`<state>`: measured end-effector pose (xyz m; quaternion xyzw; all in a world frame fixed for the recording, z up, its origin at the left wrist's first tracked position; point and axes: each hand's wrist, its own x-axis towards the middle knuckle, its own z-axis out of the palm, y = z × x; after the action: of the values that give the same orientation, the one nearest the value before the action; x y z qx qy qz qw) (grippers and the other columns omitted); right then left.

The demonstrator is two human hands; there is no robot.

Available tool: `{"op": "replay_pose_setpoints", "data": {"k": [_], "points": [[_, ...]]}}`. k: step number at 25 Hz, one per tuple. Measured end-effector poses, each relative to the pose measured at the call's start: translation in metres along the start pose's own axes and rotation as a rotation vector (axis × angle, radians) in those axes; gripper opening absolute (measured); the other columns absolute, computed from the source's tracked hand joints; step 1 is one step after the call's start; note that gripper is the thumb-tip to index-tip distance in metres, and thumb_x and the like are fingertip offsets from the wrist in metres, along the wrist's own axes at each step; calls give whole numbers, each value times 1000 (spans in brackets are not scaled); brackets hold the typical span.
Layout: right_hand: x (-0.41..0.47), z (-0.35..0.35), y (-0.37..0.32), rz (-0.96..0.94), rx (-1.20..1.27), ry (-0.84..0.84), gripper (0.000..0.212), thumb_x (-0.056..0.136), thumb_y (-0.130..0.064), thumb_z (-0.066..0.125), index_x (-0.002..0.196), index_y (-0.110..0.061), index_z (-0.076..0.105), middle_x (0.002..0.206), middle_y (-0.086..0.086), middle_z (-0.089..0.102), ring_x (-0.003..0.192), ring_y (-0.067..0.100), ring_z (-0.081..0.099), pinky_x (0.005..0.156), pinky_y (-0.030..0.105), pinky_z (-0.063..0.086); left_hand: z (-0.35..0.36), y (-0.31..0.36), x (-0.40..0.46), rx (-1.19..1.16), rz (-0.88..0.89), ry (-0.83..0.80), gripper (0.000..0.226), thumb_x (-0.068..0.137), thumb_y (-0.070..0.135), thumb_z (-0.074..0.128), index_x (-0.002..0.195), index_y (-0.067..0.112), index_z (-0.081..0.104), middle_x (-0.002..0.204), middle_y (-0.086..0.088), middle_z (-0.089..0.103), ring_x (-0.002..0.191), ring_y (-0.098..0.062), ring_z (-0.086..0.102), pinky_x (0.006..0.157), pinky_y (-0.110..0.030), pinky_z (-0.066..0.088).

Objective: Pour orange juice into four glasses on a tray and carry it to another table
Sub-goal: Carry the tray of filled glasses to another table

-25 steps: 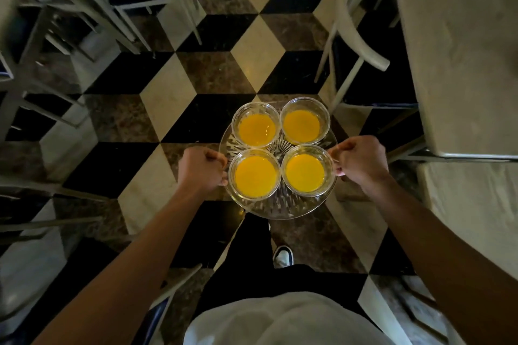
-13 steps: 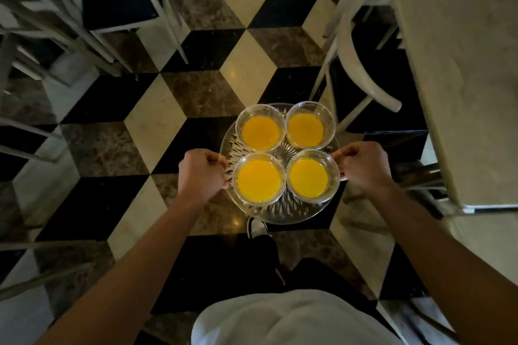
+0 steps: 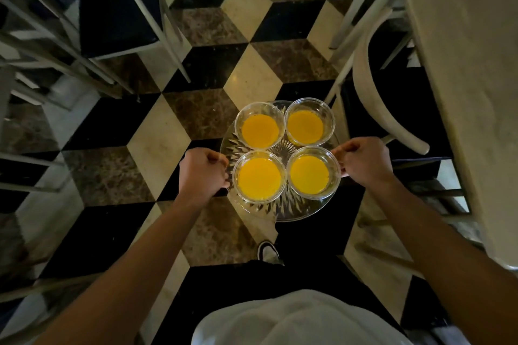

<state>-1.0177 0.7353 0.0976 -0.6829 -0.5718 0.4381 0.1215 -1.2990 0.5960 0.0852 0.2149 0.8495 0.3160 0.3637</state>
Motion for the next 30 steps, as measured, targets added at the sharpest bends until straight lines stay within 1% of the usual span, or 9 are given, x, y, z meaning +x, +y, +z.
{"op": "replay_pose_setpoints", "data": {"k": [2,6,9,16,19,22,26,28,30], "points": [[24,1,-13,-6,2,-3,19,87,-5,73,72,-17,77,62,-9,75,55,10,74,49,24,59,1,16,19,-13,-14,9,33,95,-8,60,71,8,76,59,-6,73,60,-32,75,56,-42,67],[74,2,-42,-36,-17,-5,20,88,-8,72,74,-20,77,62,-9,75,56,7,73,54,29,63,6,52,62,18,-18,48,31,91,-10,62,74,10,77,58,0,74,53,-19,74,48,-26,59],[117,-4,-71,-51,-27,-25,22,89,-6,69,74,-20,77,62,-10,75,56,8,74,55,31,64,12,82,91,21,-38,69,26,90,-6,65,75,12,78,60,0,75,55,-18,75,47,-23,57],[208,-18,-127,-64,-9,-57,23,88,-6,69,72,-20,76,64,-7,76,60,10,75,62,37,65,30,145,158,12,-79,105,17,89,2,74,76,11,78,66,-6,76,58,-19,76,59,-37,67],[239,-26,-145,-84,-29,-63,24,88,-8,69,70,-23,76,62,-10,75,58,8,74,59,32,65,38,171,186,-5,-93,90,18,90,2,71,77,11,78,68,-9,77,59,-22,77,56,-33,65],[270,-30,-162,-89,-32,-70,24,88,-10,70,70,-23,77,62,-10,75,57,8,74,56,31,64,42,194,213,21,-90,86,16,89,5,73,77,14,78,64,-2,76,56,-15,76,51,-28,62],[315,-30,-189,-84,-28,-71,23,89,-7,68,72,-19,77,63,-7,75,58,11,74,57,33,64,46,221,262,-14,-98,65,20,88,0,72,73,12,78,61,-4,75,57,-20,77,61,-42,67],[337,-29,-205,-82,-23,-64,23,89,-7,68,72,-19,78,62,-9,75,57,9,74,52,27,62,45,238,288,-10,-85,51,19,89,0,73,75,12,78,62,-2,76,57,-19,77,64,-45,68],[358,-26,-222,-75,-15,-46,23,89,-7,69,72,-19,77,61,-12,74,57,7,73,51,26,62,44,254,315,-8,-55,43,18,89,0,73,77,12,78,63,-1,76,58,-18,77,65,-45,68]]}}
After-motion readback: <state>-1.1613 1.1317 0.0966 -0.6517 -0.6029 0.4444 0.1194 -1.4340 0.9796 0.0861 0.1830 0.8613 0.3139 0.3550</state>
